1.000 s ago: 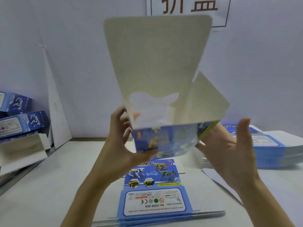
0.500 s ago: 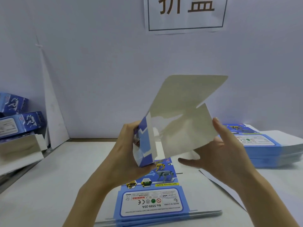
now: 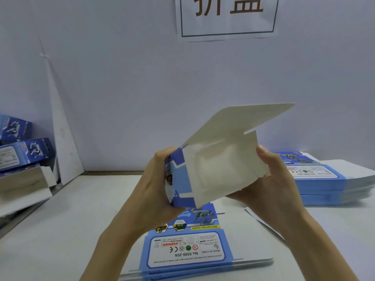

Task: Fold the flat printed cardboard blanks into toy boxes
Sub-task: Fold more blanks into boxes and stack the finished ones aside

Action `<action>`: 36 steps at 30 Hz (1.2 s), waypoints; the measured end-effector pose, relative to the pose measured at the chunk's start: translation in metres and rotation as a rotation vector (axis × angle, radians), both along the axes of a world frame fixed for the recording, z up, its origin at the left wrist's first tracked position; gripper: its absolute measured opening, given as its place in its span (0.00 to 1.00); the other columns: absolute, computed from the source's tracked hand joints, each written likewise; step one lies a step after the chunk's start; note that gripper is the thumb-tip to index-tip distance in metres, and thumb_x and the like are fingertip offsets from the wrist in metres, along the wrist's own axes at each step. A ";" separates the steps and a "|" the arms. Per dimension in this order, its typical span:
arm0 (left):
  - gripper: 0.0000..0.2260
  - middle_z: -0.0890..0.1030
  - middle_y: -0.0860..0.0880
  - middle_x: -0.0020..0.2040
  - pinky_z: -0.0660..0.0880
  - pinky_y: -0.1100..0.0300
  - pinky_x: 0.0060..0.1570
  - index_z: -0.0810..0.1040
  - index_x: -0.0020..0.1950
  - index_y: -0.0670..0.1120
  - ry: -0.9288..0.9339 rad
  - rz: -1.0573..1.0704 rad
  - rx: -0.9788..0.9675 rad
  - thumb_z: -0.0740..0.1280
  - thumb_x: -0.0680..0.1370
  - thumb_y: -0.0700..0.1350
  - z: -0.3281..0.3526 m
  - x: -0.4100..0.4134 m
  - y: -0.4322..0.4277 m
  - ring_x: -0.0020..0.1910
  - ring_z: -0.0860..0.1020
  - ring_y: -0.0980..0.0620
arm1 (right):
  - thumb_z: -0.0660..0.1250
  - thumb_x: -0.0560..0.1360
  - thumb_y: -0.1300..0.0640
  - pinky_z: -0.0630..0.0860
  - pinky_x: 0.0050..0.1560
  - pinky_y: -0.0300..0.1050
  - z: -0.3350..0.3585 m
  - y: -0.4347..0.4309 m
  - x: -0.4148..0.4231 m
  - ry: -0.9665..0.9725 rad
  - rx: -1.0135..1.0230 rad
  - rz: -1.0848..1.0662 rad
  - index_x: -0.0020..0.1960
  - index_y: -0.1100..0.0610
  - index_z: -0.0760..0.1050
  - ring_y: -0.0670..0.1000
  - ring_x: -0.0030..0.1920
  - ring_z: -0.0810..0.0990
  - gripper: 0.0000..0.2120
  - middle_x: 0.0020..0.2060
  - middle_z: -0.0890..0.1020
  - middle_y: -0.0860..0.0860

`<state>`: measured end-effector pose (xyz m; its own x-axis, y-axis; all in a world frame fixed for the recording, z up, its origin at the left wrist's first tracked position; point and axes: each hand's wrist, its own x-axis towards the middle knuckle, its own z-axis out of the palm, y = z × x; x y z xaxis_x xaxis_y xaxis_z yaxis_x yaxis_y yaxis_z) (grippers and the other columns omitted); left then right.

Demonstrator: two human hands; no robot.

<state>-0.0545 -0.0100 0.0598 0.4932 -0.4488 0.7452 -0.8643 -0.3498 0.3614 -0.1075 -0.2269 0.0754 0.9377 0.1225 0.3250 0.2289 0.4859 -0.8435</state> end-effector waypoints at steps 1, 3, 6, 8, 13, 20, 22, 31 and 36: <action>0.40 0.70 0.58 0.57 0.70 0.77 0.49 0.59 0.61 0.56 0.002 0.001 0.018 0.81 0.61 0.39 -0.001 0.000 -0.001 0.56 0.72 0.67 | 0.66 0.70 0.40 0.80 0.46 0.54 0.002 0.001 -0.001 0.014 0.005 -0.032 0.58 0.51 0.80 0.54 0.52 0.82 0.22 0.53 0.83 0.55; 0.39 0.72 0.55 0.58 0.75 0.70 0.50 0.59 0.62 0.56 0.006 0.006 0.036 0.81 0.62 0.41 -0.001 -0.003 -0.005 0.56 0.74 0.58 | 0.62 0.75 0.39 0.80 0.40 0.49 0.004 0.001 -0.001 0.049 0.010 -0.160 0.60 0.53 0.78 0.53 0.50 0.84 0.22 0.51 0.84 0.54; 0.35 0.72 0.56 0.59 0.79 0.58 0.46 0.60 0.63 0.57 -0.048 0.048 0.026 0.76 0.63 0.47 0.004 -0.010 -0.011 0.53 0.75 0.49 | 0.56 0.79 0.46 0.77 0.30 0.34 0.006 -0.002 -0.006 -0.021 -0.241 -0.569 0.46 0.52 0.78 0.42 0.34 0.82 0.15 0.35 0.82 0.52; 0.35 0.72 0.60 0.57 0.79 0.53 0.44 0.58 0.63 0.60 -0.047 0.059 0.010 0.75 0.63 0.49 0.007 -0.015 -0.012 0.52 0.74 0.48 | 0.53 0.83 0.56 0.68 0.27 0.24 0.009 -0.005 -0.008 -0.208 -0.616 -0.944 0.34 0.50 0.69 0.37 0.26 0.76 0.20 0.26 0.71 0.50; 0.35 0.68 0.66 0.55 0.77 0.47 0.52 0.60 0.64 0.58 -0.075 0.093 0.030 0.73 0.62 0.51 0.011 -0.024 -0.016 0.53 0.72 0.58 | 0.50 0.81 0.52 0.58 0.36 0.49 0.007 -0.012 -0.004 -0.208 -1.520 -1.207 0.72 0.52 0.68 0.57 0.32 0.66 0.22 0.25 0.64 0.49; 0.42 0.72 0.61 0.57 0.75 0.68 0.47 0.57 0.61 0.68 -0.028 0.034 -0.001 0.81 0.61 0.43 0.014 -0.012 -0.001 0.52 0.74 0.56 | 0.62 0.72 0.43 0.80 0.48 0.43 0.015 -0.013 -0.009 -0.021 -0.099 -0.307 0.48 0.52 0.85 0.48 0.50 0.84 0.18 0.48 0.86 0.49; 0.39 0.72 0.59 0.59 0.77 0.55 0.53 0.60 0.64 0.61 -0.062 -0.003 0.018 0.79 0.62 0.46 0.015 -0.015 -0.004 0.53 0.75 0.52 | 0.63 0.72 0.49 0.80 0.44 0.41 0.016 -0.011 -0.010 -0.013 0.047 -0.142 0.49 0.52 0.85 0.48 0.47 0.83 0.15 0.48 0.85 0.50; 0.35 0.70 0.62 0.59 0.78 0.51 0.48 0.59 0.64 0.62 -0.038 -0.008 0.002 0.75 0.64 0.51 0.015 -0.017 -0.005 0.54 0.74 0.49 | 0.67 0.75 0.59 0.77 0.42 0.46 0.003 -0.002 -0.001 0.057 -0.357 -0.574 0.45 0.52 0.85 0.49 0.38 0.81 0.07 0.40 0.85 0.52; 0.36 0.71 0.64 0.60 0.75 0.40 0.57 0.59 0.66 0.61 -0.015 -0.015 0.047 0.76 0.64 0.54 0.016 -0.019 -0.001 0.56 0.75 0.54 | 0.66 0.76 0.51 0.66 0.42 0.49 0.007 -0.010 -0.005 0.088 -0.575 -0.573 0.46 0.69 0.77 0.51 0.37 0.70 0.18 0.35 0.74 0.55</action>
<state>-0.0732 -0.0111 0.0763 0.4753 -0.4908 0.7302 -0.8747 -0.3534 0.3318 -0.1125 -0.2365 0.0824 0.9246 -0.2588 0.2795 0.2317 -0.2004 -0.9519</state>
